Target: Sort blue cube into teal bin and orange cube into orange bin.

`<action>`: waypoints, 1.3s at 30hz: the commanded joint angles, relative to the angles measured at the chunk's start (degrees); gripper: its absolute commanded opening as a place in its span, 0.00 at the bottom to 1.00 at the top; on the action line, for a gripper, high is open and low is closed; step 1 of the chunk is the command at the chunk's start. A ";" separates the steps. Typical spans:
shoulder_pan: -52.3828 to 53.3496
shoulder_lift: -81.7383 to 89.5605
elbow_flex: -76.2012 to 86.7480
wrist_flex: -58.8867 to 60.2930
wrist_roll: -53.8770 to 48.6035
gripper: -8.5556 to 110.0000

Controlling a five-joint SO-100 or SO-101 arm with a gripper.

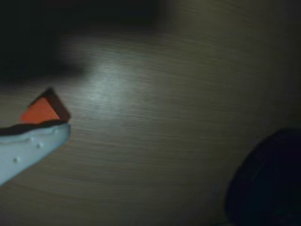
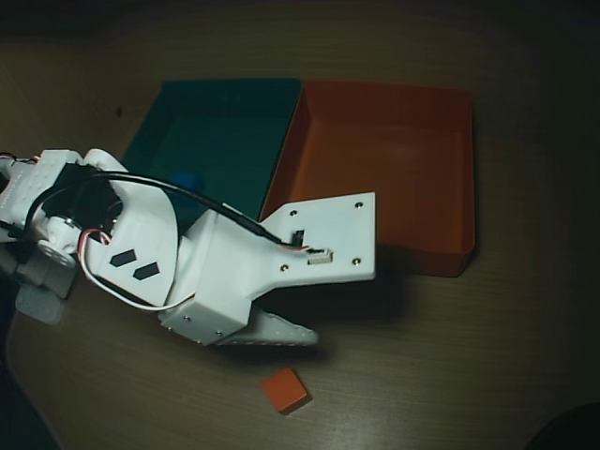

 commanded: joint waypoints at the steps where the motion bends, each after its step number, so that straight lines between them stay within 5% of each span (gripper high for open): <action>1: 0.44 -0.62 -2.99 -4.22 -9.14 0.41; 12: 6.50 -4.66 -2.99 -5.45 -27.60 0.41; 39: 10.28 -18.72 2.37 -5.71 -27.60 0.39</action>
